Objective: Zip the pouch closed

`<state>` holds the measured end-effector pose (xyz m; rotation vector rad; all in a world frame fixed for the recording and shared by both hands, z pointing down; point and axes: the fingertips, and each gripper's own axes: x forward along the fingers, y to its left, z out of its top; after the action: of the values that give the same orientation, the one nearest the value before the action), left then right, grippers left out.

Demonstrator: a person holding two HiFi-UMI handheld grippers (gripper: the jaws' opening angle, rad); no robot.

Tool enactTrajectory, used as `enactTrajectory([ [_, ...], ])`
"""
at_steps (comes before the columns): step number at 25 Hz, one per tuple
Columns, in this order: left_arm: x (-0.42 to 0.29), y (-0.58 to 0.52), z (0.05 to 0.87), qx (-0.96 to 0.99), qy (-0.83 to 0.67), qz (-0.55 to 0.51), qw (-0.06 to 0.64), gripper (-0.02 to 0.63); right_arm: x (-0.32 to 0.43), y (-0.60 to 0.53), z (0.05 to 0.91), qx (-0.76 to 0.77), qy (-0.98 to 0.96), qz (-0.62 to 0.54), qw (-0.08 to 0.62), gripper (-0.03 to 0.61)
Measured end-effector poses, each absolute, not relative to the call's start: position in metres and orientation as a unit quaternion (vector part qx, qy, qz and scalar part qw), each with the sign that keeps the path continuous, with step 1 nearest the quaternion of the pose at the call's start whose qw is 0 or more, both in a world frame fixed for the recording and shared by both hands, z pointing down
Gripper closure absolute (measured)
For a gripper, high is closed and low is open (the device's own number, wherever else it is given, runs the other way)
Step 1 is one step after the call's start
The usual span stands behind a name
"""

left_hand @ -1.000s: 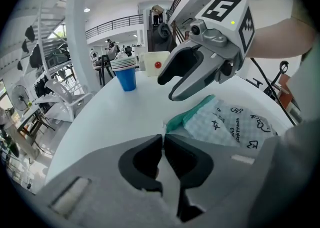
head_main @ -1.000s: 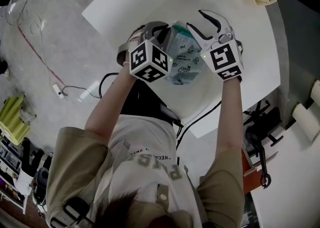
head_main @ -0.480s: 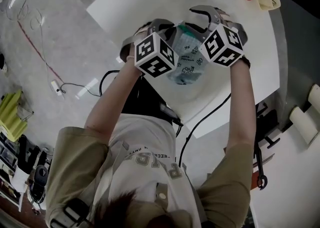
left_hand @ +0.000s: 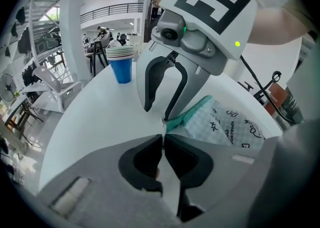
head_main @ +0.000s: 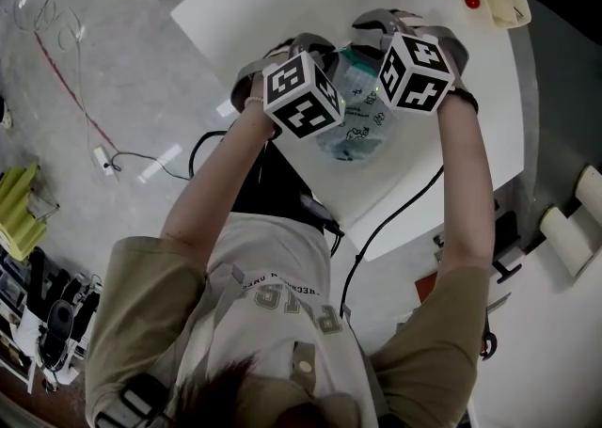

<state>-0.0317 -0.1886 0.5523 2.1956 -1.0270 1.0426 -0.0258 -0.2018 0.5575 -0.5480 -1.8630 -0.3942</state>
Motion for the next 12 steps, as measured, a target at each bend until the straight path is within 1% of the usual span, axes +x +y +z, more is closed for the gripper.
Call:
enactTrajectory([
  [5, -0.032, -0.189, 0.553, 0.803, -0.375, 0.390, 0.248, 0.582, -0.025, -0.197, 0.560, -0.276, -0.754, -0.196, 0.563, 0.451],
  [9, -0.031, -0.189, 0.552, 0.801, -0.372, 0.395, 0.255, 0.581, -0.020, -0.189, 0.562, -0.323, -0.717, -0.226, 0.574, 0.500],
  [12, -0.032, -0.188, 0.553, 0.797, -0.368, 0.403, 0.258, 0.581, -0.020, -0.186, 0.563, -0.348, -0.697, -0.231, 0.582, 0.508],
])
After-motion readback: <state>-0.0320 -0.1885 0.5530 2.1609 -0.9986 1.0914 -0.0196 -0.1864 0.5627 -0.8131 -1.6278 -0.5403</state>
